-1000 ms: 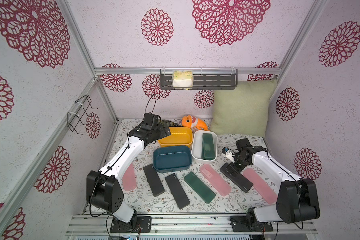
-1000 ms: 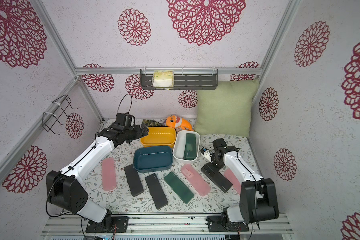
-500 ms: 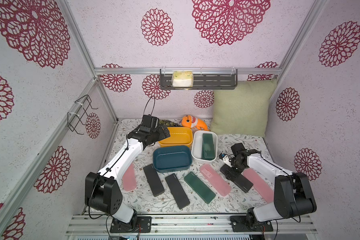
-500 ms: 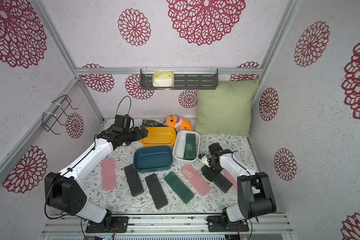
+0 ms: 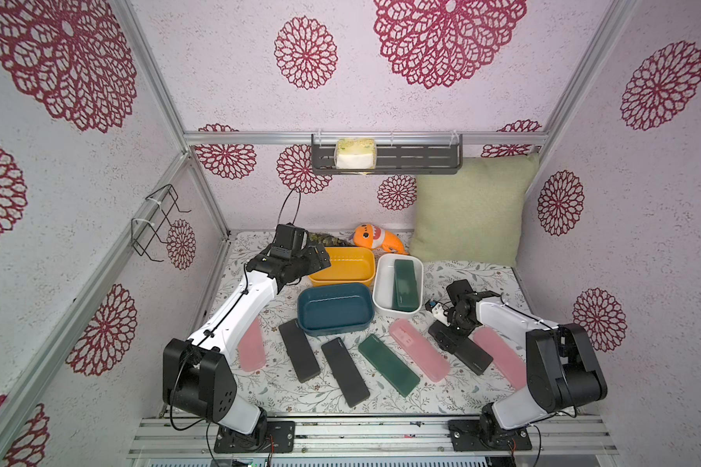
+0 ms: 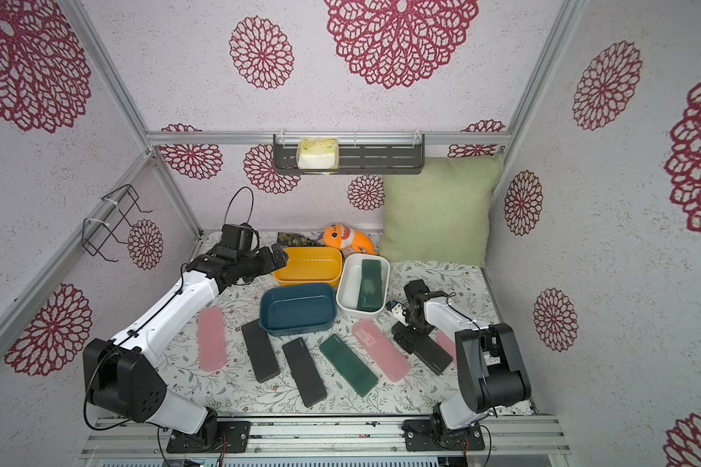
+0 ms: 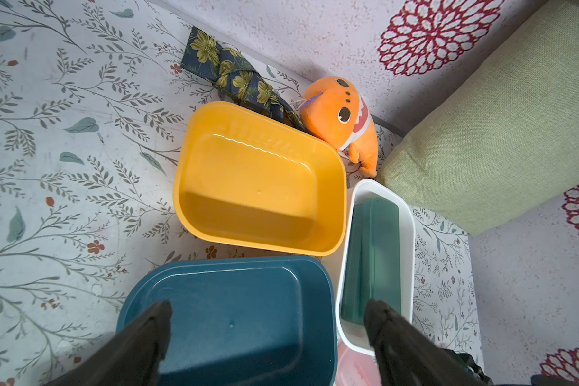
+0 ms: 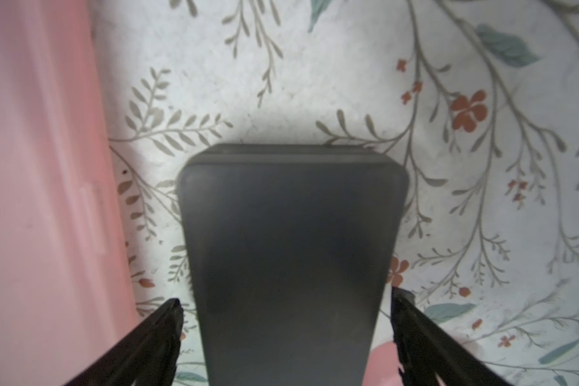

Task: Place the pencil cases by color into the storage box
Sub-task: Pick up the pencil case from the center of the board.

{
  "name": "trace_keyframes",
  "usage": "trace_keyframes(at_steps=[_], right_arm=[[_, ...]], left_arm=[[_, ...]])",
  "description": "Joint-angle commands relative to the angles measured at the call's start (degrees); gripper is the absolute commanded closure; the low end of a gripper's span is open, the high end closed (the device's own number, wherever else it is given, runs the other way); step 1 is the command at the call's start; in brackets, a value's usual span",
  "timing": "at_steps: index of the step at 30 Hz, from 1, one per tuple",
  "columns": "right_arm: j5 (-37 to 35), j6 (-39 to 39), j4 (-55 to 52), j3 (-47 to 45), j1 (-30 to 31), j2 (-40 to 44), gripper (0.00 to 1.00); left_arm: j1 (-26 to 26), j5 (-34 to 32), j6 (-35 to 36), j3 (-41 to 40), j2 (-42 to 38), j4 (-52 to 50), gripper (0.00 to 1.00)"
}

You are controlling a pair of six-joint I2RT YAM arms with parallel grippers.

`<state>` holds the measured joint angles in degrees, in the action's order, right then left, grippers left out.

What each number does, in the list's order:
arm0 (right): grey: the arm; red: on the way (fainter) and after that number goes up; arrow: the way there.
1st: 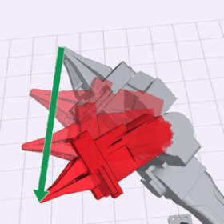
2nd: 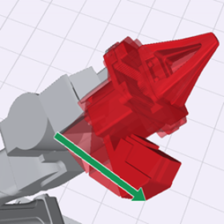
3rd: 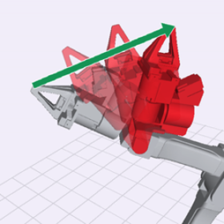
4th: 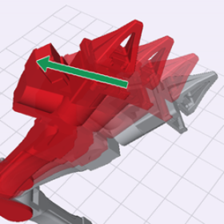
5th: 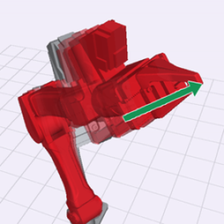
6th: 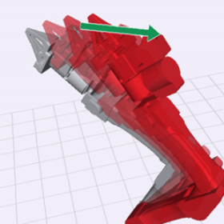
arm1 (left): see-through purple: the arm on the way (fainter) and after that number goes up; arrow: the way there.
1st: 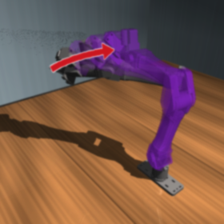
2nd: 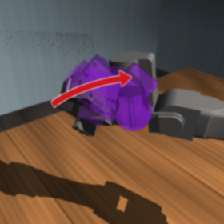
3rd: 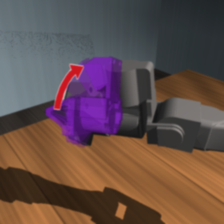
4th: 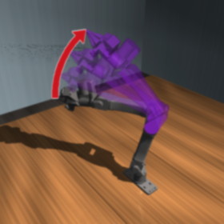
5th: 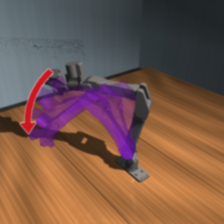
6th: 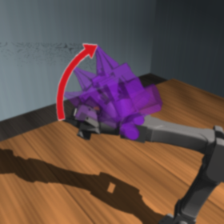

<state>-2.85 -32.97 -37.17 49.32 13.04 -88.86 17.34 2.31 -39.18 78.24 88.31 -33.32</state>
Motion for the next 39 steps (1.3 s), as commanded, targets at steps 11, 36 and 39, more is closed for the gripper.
trace_keyframes(at_steps=[11,36,39], right_arm=[[-0.12,0.98,-0.44,-0.71,0.14,-2.82,0.14],[-1.59,1.49,-3.57,1.93,0.05,2.28,0.72],[-2.87,2.16,-4.69,3.18,0.06,4.04,0.72]], left_arm=[[-0.82,0.13,0.79,-0.06,-0.34,-0.17,0.03],[-0.83,-0.65,-0.72,-1.1,1.76,-1.47,0.03],[-0.87,-1.75,-0.84,-0.53,2.25,-2.25,0.02]])
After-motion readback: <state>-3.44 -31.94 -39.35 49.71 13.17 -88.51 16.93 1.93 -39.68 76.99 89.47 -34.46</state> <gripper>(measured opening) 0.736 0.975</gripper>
